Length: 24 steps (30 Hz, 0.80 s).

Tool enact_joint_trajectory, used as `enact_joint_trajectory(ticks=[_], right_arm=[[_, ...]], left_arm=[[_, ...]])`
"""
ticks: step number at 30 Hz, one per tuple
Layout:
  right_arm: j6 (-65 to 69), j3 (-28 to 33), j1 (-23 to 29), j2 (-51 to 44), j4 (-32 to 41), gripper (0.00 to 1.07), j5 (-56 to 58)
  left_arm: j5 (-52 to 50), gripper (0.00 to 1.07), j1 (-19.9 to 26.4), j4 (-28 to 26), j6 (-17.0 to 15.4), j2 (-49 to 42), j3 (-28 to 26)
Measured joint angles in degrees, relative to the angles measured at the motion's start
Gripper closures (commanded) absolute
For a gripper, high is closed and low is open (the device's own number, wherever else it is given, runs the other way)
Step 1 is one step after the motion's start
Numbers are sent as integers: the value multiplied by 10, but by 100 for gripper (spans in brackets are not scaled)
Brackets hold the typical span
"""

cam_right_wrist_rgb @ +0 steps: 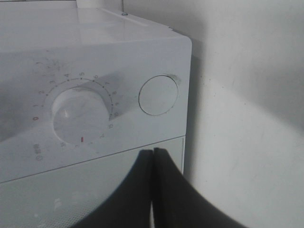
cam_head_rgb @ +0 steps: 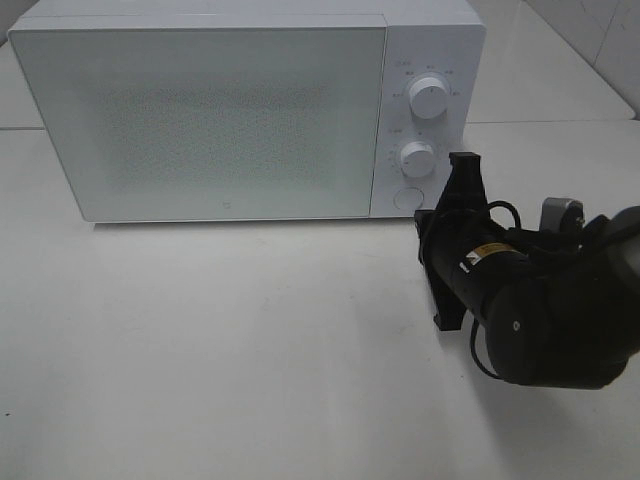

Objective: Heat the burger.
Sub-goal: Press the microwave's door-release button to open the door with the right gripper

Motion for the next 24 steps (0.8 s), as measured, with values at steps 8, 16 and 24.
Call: enact_joint_trajectory(ticks=[8, 16, 24], right_arm=[[0, -53, -19, 43, -7, 107, 19], [0, -95, -36, 70, -23, 107, 44], [-5, -126, -65, 87, -28, 107, 49]], left_arm=[[0, 9, 0, 0, 0, 0, 0], [0, 9, 0, 0, 0, 0, 0], [0, 9, 0, 0, 0, 0, 0]])
